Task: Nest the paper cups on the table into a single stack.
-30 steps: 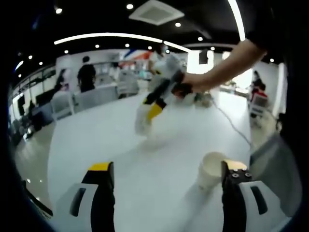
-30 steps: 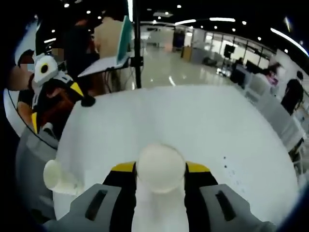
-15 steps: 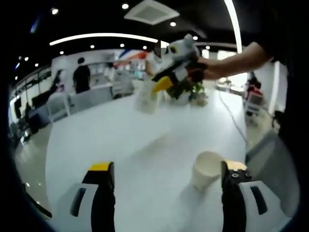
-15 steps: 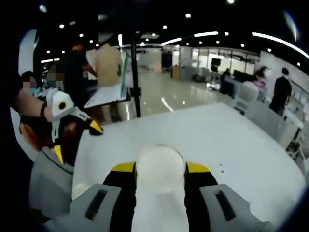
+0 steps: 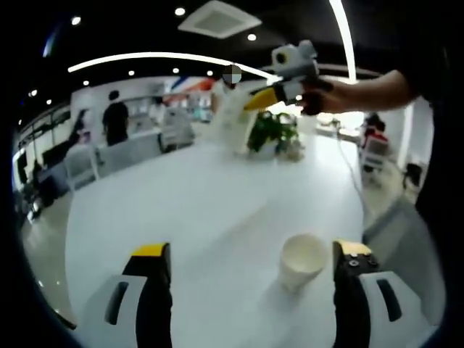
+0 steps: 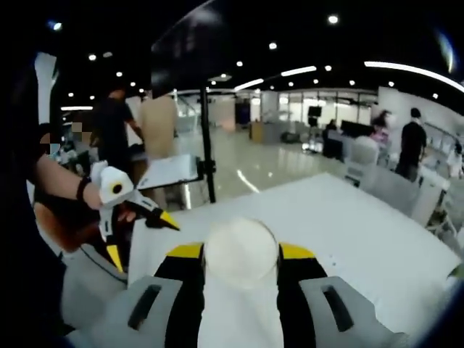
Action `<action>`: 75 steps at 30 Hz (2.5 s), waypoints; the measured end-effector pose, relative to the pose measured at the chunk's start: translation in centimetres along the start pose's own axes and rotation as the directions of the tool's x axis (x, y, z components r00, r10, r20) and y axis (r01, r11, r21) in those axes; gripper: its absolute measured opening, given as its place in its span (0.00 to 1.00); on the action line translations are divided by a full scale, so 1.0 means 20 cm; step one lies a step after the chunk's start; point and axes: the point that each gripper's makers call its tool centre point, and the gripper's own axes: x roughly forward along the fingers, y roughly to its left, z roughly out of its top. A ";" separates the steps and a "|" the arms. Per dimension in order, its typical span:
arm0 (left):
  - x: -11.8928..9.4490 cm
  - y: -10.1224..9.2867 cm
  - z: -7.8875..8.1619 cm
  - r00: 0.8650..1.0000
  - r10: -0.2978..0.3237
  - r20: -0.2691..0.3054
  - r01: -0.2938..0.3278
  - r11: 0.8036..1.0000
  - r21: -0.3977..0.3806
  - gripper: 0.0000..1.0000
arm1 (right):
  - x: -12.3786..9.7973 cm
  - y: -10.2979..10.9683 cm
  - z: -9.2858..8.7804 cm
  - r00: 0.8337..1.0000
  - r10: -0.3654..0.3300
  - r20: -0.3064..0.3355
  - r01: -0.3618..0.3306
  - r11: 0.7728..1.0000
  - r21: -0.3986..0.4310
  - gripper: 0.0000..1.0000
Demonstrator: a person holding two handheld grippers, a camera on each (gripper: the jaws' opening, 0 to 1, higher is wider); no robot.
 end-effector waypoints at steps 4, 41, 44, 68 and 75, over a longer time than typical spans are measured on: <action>0.01 -0.03 0.03 1.000 -0.013 0.021 0.013 1.000 -0.006 0.91 | -0.03 0.08 0.01 1.000 0.015 0.025 -0.016 1.000 0.023 0.35; 0.08 -0.26 0.15 0.989 -0.129 0.069 0.129 0.992 0.004 0.79 | 0.06 0.50 -0.08 0.989 0.147 0.032 -0.149 0.986 0.080 0.35; 0.08 -0.28 0.16 0.988 -0.141 0.069 0.141 0.990 0.014 0.74 | 0.08 0.51 -0.09 0.987 0.157 0.027 -0.158 0.984 0.084 0.35; -0.02 -0.33 0.26 0.963 -0.207 0.172 0.221 0.973 -0.070 0.55 | 0.05 0.61 -0.24 0.968 0.251 -0.020 -0.247 0.962 0.117 0.35; -0.05 -0.33 0.30 0.954 -0.218 0.204 0.242 0.965 -0.103 0.46 | 0.04 0.64 -0.27 0.962 0.271 -0.022 -0.267 0.957 0.115 0.35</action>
